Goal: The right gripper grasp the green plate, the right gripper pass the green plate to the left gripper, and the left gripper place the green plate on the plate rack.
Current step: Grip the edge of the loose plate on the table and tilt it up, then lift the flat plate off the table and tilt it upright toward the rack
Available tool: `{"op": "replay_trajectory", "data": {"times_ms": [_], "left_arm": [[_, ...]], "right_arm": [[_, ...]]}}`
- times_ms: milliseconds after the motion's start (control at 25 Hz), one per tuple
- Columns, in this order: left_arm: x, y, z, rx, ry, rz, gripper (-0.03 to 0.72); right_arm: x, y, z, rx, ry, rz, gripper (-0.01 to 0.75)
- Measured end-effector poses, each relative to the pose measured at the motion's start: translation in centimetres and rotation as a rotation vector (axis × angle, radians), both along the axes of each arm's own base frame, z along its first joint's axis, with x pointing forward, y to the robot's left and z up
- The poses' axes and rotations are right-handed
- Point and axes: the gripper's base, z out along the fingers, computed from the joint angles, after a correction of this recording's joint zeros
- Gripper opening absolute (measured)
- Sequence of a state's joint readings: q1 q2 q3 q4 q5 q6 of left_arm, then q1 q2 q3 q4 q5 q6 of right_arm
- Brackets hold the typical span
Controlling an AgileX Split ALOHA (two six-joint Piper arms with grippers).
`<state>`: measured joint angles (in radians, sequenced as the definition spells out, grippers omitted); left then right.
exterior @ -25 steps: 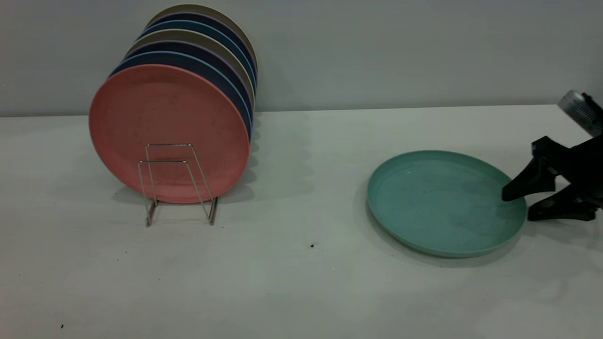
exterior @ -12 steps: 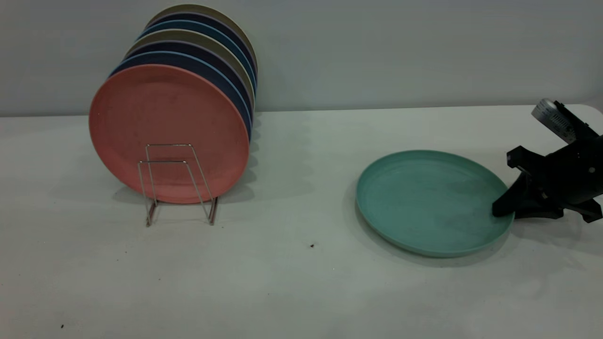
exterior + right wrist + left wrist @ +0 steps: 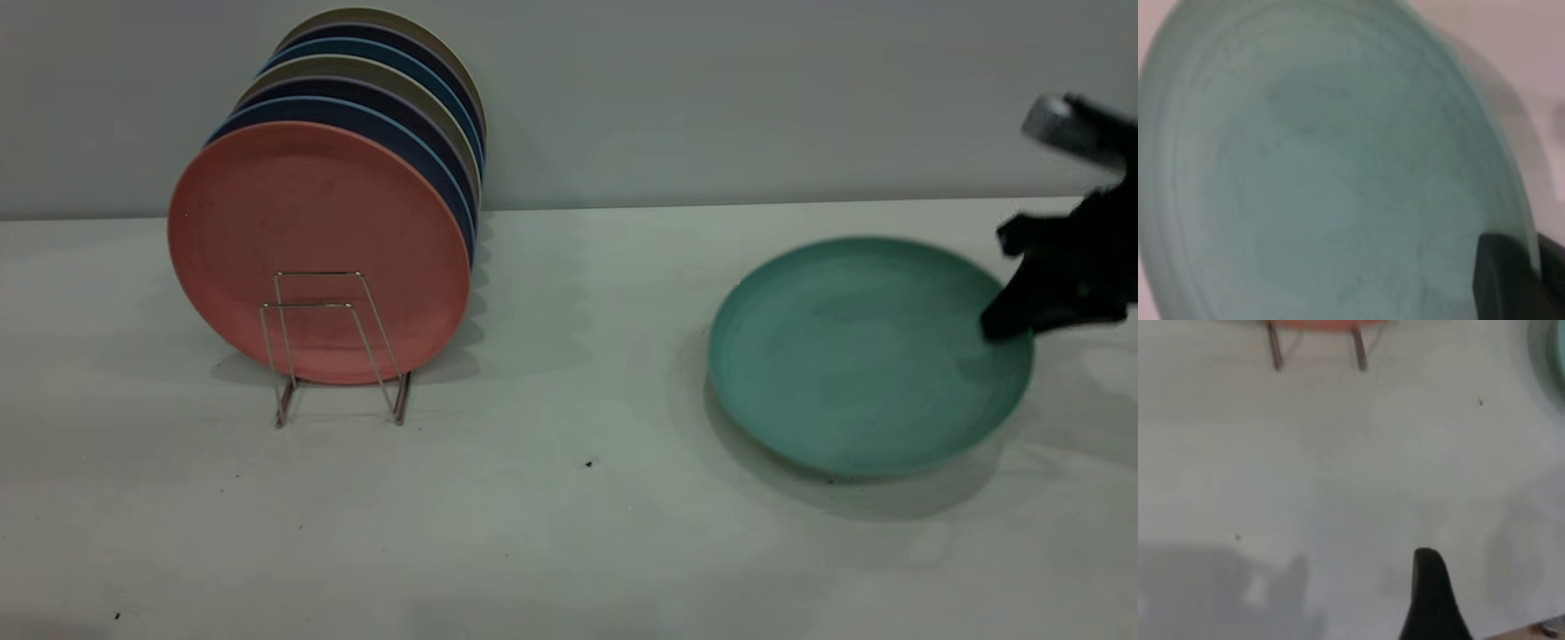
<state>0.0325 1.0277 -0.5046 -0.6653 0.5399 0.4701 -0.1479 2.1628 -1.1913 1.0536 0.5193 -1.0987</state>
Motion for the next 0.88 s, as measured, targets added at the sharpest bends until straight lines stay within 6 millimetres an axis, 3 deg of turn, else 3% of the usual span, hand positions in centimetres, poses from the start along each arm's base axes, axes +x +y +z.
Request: {"op": "replay_trajectory", "data": {"times_ms": [160, 480, 880], "left_arm": [[2.2, -0.5, -1.1, -0.053, 0.036, -0.038, 0.519], [7.2, -1.2, -1.9, -0.118, 0.033, -0.106, 0.519], [10.5, -6.0, -5.0, -0.072, 0.084, -0.228, 0.519]], "right_arm": [[0.1, 1.8, 2.2, -0.019, -0.050, 0.064, 0.013], [-0.4, 7.5, 2.8, -0.010, -0.045, 0.201, 0.013], [-1.8, 12.8, 4.1, 0.056, -0.034, 0.341, 0.013]]}}
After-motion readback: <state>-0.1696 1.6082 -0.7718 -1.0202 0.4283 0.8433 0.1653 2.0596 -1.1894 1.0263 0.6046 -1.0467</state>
